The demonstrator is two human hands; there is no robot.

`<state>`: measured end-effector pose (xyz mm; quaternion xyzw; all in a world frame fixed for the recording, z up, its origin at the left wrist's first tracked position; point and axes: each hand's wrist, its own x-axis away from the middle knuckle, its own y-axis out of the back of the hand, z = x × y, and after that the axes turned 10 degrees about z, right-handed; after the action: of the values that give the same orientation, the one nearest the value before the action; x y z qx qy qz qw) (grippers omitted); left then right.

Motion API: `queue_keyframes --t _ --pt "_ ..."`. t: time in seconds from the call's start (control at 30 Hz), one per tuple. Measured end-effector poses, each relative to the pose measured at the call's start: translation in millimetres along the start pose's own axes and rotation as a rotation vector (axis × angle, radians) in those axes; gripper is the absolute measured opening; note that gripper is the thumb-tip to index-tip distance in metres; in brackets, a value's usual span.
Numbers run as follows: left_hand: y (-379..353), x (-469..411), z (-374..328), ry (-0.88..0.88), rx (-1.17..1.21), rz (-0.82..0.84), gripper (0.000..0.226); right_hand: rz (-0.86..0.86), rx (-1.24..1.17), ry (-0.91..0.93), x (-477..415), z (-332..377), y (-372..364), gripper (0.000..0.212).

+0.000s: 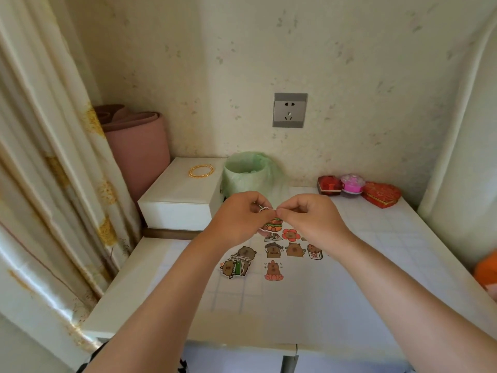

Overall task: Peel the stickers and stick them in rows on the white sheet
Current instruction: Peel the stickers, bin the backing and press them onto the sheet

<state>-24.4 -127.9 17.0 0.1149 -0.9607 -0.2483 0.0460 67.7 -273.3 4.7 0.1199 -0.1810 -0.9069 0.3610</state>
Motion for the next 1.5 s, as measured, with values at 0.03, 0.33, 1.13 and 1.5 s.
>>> queue_keyframes --t 0.03,0.33,1.13,1.5 --pt "0 -3 0 -0.004 0.005 0.001 0.009 0.021 -0.048 -0.032 -1 0 3 0.009" --pt "1 -9 -3 -0.092 0.024 -0.007 0.006 0.218 -0.296 -0.188 -10 -9 17 0.021" --pt "1 -12 -2 -0.108 0.127 -0.047 0.011 0.106 -0.125 -0.053 -5 -4 13 0.018" --pt "2 -12 -1 -0.123 0.138 -0.050 0.012 0.071 -0.050 0.025 -4 -2 9 0.023"
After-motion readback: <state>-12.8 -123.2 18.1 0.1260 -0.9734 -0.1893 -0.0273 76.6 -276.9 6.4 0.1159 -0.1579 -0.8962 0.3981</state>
